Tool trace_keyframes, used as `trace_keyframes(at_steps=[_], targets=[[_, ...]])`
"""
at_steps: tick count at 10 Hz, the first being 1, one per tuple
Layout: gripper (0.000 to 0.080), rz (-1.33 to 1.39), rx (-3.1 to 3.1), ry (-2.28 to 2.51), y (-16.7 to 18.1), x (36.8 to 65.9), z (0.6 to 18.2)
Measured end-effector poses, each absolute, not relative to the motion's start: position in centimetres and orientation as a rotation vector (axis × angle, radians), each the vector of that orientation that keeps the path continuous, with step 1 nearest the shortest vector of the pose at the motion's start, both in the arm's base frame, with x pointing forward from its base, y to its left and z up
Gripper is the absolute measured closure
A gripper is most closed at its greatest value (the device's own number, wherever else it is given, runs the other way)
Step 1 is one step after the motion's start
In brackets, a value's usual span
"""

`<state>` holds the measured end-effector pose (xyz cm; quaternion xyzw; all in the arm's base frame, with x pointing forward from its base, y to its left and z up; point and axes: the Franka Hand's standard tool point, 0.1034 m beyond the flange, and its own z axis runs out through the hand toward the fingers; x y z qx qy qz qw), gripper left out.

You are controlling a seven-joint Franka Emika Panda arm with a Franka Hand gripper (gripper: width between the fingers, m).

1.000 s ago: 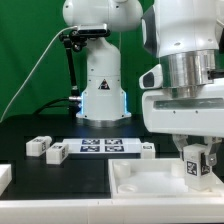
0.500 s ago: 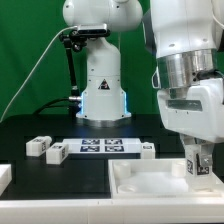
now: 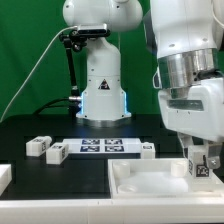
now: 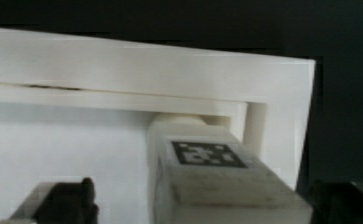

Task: Assemble one leg

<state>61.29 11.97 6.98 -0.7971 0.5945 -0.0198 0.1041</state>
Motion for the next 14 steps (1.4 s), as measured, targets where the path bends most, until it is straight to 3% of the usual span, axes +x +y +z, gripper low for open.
trace_keyframes(at_steps=[9,14], targets=[[0.015,-0.17,-3.028,0.334,12.7,61.7,7.3],[0.015,-0.191,-3.062,-0.094,12.1,61.8,7.3]])
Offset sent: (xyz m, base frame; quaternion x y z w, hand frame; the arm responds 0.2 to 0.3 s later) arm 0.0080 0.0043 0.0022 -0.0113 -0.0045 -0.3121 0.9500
